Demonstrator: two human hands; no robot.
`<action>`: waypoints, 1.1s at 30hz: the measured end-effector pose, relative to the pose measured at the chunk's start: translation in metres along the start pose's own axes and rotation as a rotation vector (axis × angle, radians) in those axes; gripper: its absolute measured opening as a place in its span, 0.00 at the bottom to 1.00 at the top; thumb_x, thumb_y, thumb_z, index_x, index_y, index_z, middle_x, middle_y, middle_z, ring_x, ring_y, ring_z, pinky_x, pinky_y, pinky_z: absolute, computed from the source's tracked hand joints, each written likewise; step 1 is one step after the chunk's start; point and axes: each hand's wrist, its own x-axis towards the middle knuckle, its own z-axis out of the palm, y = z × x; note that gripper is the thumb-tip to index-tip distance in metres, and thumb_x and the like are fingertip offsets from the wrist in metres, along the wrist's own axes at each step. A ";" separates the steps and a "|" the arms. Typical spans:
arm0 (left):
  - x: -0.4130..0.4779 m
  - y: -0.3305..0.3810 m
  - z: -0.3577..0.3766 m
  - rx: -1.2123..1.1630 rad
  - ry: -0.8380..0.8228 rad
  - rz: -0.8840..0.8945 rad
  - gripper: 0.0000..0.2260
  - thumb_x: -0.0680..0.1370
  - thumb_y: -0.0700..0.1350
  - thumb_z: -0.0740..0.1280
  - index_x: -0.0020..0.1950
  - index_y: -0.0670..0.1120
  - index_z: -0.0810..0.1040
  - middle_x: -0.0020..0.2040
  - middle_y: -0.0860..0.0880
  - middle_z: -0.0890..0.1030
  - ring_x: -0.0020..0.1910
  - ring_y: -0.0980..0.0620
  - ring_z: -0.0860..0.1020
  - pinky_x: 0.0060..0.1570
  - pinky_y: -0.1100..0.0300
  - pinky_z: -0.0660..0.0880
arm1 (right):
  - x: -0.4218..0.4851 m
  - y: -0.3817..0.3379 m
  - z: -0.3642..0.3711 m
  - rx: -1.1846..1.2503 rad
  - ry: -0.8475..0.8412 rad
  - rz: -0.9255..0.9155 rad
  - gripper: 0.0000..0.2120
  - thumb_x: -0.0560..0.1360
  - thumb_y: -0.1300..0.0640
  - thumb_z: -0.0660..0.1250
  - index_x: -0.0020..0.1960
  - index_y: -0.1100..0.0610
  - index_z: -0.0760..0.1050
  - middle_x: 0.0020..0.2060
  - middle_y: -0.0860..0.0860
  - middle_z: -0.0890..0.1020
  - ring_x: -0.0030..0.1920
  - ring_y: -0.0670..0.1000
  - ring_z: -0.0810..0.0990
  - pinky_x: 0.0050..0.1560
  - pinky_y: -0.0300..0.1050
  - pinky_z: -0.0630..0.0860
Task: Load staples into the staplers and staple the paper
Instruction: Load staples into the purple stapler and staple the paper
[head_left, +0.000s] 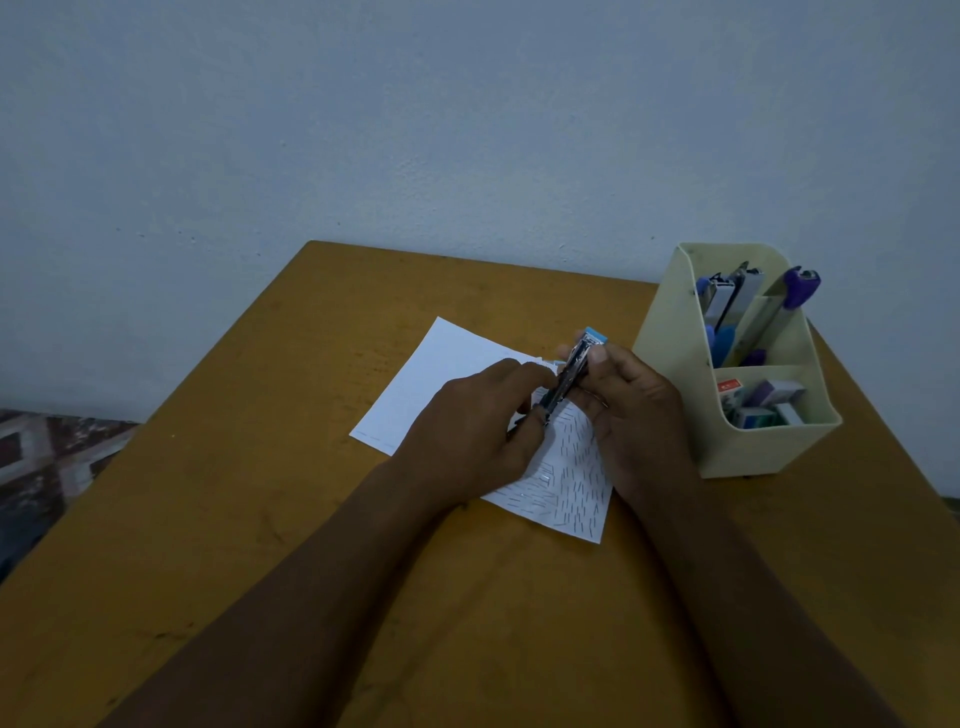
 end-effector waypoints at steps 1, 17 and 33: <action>0.000 0.000 0.000 0.001 -0.002 0.005 0.13 0.76 0.48 0.64 0.59 0.46 0.77 0.47 0.50 0.80 0.33 0.60 0.70 0.35 0.75 0.63 | 0.000 0.000 0.000 0.001 0.002 0.001 0.10 0.80 0.58 0.58 0.51 0.56 0.78 0.53 0.56 0.82 0.55 0.54 0.81 0.55 0.45 0.78; 0.002 -0.001 -0.003 0.010 0.013 0.005 0.09 0.74 0.51 0.66 0.46 0.47 0.82 0.40 0.52 0.81 0.35 0.56 0.76 0.34 0.57 0.75 | 0.001 -0.004 0.001 -0.192 0.122 -0.028 0.16 0.78 0.62 0.61 0.65 0.53 0.70 0.45 0.50 0.84 0.46 0.48 0.84 0.45 0.39 0.80; 0.007 -0.012 -0.016 -0.312 0.297 -0.254 0.05 0.73 0.40 0.70 0.47 0.47 0.82 0.44 0.56 0.82 0.40 0.61 0.79 0.38 0.71 0.73 | -0.001 -0.014 -0.006 -1.160 0.006 -0.080 0.08 0.76 0.54 0.66 0.52 0.56 0.78 0.49 0.52 0.79 0.44 0.45 0.71 0.42 0.34 0.64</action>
